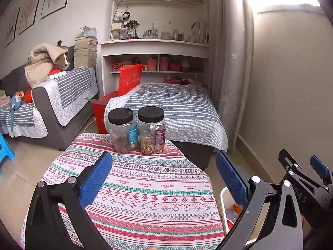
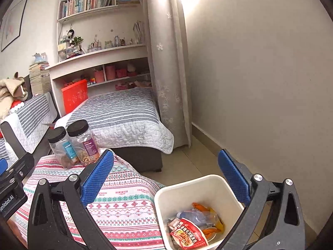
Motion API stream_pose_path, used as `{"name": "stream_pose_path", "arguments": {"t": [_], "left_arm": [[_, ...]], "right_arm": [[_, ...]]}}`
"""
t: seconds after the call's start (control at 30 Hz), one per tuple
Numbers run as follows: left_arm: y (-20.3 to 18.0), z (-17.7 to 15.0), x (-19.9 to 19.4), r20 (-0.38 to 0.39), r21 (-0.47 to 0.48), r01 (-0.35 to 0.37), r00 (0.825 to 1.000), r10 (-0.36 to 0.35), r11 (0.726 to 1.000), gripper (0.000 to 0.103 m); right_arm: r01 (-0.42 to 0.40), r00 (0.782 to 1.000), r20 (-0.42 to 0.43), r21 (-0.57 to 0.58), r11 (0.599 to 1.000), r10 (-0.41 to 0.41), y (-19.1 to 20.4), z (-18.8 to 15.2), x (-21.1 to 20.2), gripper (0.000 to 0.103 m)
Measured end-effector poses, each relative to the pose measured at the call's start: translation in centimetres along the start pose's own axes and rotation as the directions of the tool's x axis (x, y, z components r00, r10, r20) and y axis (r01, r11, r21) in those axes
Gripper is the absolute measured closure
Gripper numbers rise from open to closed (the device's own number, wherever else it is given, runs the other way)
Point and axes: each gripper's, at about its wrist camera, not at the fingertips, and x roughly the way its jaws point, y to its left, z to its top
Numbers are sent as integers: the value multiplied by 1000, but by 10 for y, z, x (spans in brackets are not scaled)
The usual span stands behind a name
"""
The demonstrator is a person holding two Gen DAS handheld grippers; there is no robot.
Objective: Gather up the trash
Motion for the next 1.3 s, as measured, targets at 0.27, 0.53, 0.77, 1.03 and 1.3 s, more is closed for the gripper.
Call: {"name": "stream_pose_path", "arguments": {"t": [0.27,0.53,0.77,1.03,1.3], "left_arm": [[40,4,-21,30,-29,-59,998,60,998,7],[60,14,-42,89,-66,-42,995,48,997,7],[71,25,-57,137,-93,-38,989,50,995,7],[70,28,-57,136,-85,-30,990,41,996,7],[63,25,-55,133,-68,-23,991,32,997,7]], "right_arm": [[-53,997,50,28,998,51,33,8,-22,7],[-69,991,118,19,997,67,52,9,-46,7],[-67,980,189,12,998,64,60,10,-61,7],[-71,974,216,20,997,65,60,12,-67,7],[-74,973,222,28,997,66,54,13,-68,7]]}}
